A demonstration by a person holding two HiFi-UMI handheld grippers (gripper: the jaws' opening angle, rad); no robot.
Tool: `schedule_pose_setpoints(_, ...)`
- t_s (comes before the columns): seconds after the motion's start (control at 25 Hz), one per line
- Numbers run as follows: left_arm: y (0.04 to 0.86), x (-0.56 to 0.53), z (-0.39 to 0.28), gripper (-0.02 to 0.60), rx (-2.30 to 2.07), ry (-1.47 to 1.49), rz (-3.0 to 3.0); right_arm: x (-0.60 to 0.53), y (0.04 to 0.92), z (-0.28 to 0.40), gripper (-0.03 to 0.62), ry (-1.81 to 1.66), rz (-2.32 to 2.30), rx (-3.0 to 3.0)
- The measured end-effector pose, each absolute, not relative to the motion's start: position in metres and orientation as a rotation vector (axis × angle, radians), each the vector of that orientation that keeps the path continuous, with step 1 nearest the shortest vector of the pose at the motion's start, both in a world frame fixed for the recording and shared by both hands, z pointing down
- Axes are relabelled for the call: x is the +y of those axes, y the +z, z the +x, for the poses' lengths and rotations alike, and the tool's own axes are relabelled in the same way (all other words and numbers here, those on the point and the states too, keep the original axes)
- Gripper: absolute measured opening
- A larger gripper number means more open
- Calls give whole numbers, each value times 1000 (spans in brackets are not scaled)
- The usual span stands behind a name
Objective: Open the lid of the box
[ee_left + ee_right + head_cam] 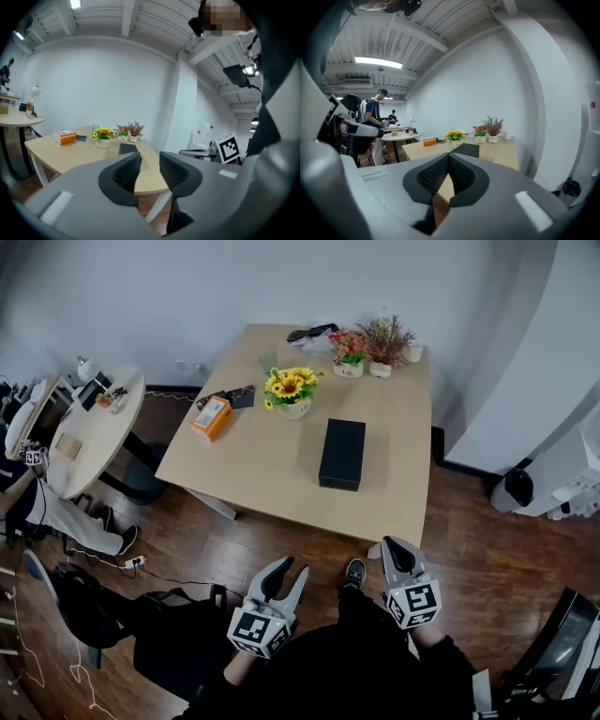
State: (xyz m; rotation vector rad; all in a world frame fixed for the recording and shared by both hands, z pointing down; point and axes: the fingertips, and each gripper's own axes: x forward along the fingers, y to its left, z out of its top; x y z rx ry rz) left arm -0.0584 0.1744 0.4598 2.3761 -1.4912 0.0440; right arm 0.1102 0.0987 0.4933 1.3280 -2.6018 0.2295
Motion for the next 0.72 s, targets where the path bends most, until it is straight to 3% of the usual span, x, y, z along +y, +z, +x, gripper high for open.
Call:
schedule_pose_setpoints(0.28,416,54,-43,112,-1614,187,2485,-36,526,104,0,266,1247,-2578)
schedule_pose_setpoints(0.44,463,12,-56,114,-1587,409,2452,-64,581,83,0,346,1076,-2489)
schedule_pose_setpoints(0.52,507,-12,-66,122,-1535,541,2432,-73,605,75,34,376,1025,-2440)
schedule_pose_setpoints(0.6,553,-35,-69,148,-1436,667,2427,-79,618,66,68,357,1002,-2416)
schedule_pose_setpoints(0.72,605,-61,-60,280,-1255,826,2464,-84,624,50,164,309,970,-2399)
